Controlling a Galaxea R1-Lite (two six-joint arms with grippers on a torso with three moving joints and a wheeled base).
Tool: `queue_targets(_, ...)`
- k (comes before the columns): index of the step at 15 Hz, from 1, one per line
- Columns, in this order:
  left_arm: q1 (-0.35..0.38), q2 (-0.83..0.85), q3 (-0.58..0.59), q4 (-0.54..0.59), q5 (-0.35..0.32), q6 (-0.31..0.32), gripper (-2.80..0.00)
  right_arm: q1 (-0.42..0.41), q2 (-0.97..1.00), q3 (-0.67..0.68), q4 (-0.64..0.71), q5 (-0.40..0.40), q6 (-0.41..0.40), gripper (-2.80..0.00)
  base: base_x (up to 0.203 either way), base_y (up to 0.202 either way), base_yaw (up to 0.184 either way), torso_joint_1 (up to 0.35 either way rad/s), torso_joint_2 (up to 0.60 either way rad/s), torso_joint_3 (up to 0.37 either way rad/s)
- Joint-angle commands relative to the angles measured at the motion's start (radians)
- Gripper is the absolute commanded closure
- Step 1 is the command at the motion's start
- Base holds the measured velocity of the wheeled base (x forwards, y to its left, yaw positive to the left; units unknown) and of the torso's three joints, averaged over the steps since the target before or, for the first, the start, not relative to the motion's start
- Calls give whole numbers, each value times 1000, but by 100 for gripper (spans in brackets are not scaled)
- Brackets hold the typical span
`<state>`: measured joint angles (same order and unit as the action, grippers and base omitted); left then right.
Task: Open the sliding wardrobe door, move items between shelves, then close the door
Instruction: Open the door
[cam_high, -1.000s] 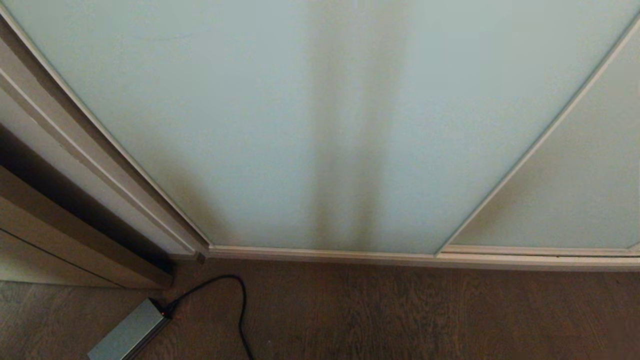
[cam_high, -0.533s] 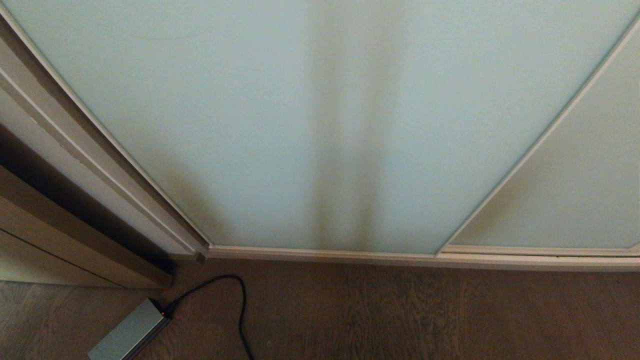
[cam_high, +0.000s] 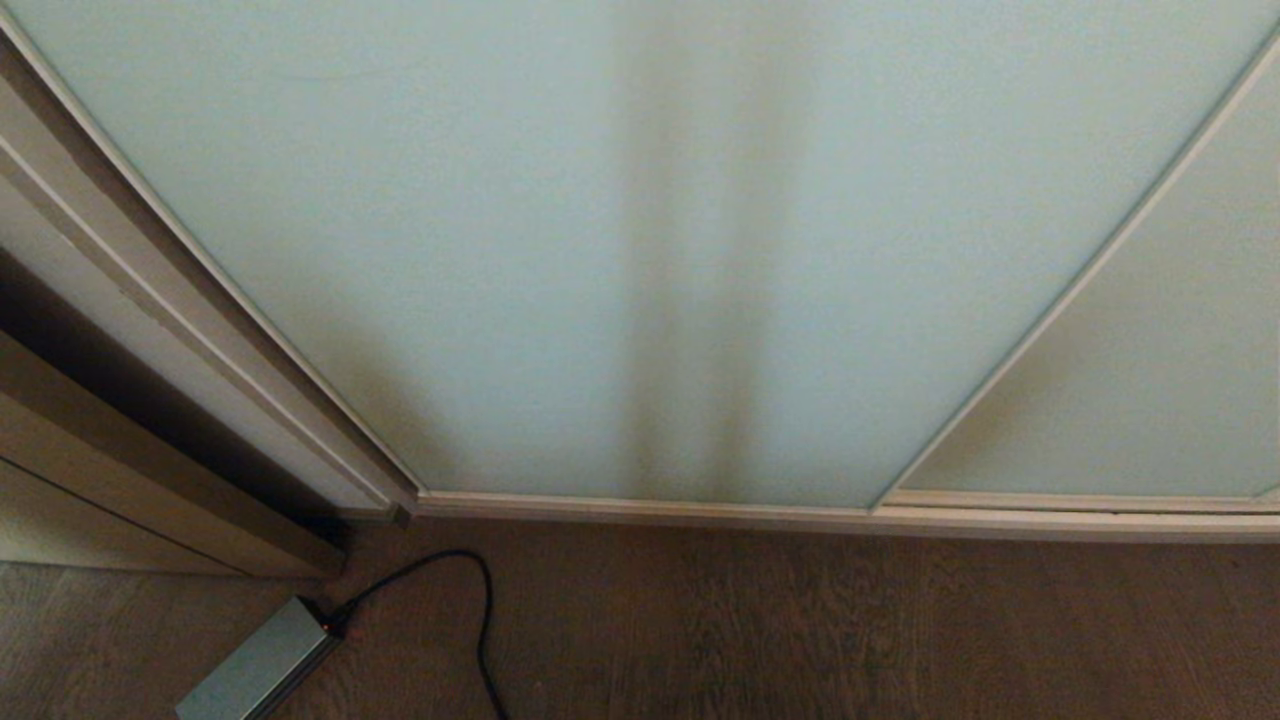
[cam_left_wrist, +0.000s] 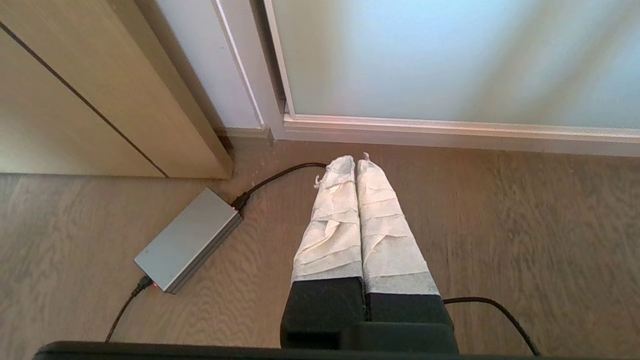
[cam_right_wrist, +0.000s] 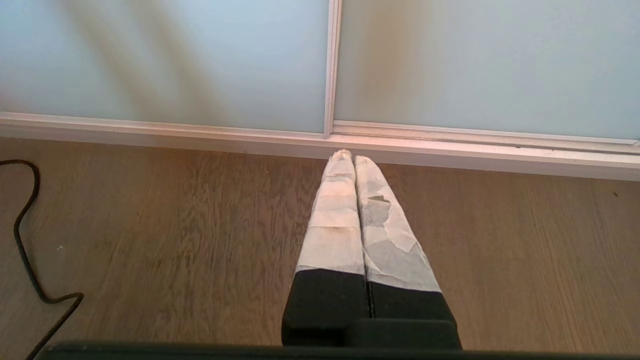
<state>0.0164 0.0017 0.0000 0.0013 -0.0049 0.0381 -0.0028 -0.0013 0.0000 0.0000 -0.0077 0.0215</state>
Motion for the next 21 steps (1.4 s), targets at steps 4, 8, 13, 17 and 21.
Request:
queue_targets(4, 0, 1, -4, 11, -4, 23, 0, 1, 1, 2, -1, 0, 0, 0, 0, 0, 0, 0, 0, 0)
queue_targets(8, 0, 57, -147, 28, 4, 36, 0, 0, 1, 0, -1, 0, 0, 0, 0, 0, 0, 0, 0, 0)
queue_targets(13, 1, 401, -577, -42, 170, 31, 0, 1, 1, 0, -2, 0, 0, 0, 0, 0, 0, 0, 0, 0)
queue_targets(17, 2, 738, -861, -326, 428, 35, 0, 0, 1, 0, -1, 0, 0, 0, 0, 0, 0, 0, 0, 0)
queue_targets(21, 20, 965, -1051, -545, 594, 42, 0, 0, 1, 1, -2, 0, 1, 0, 0, 0, 0, 0, 0, 0)
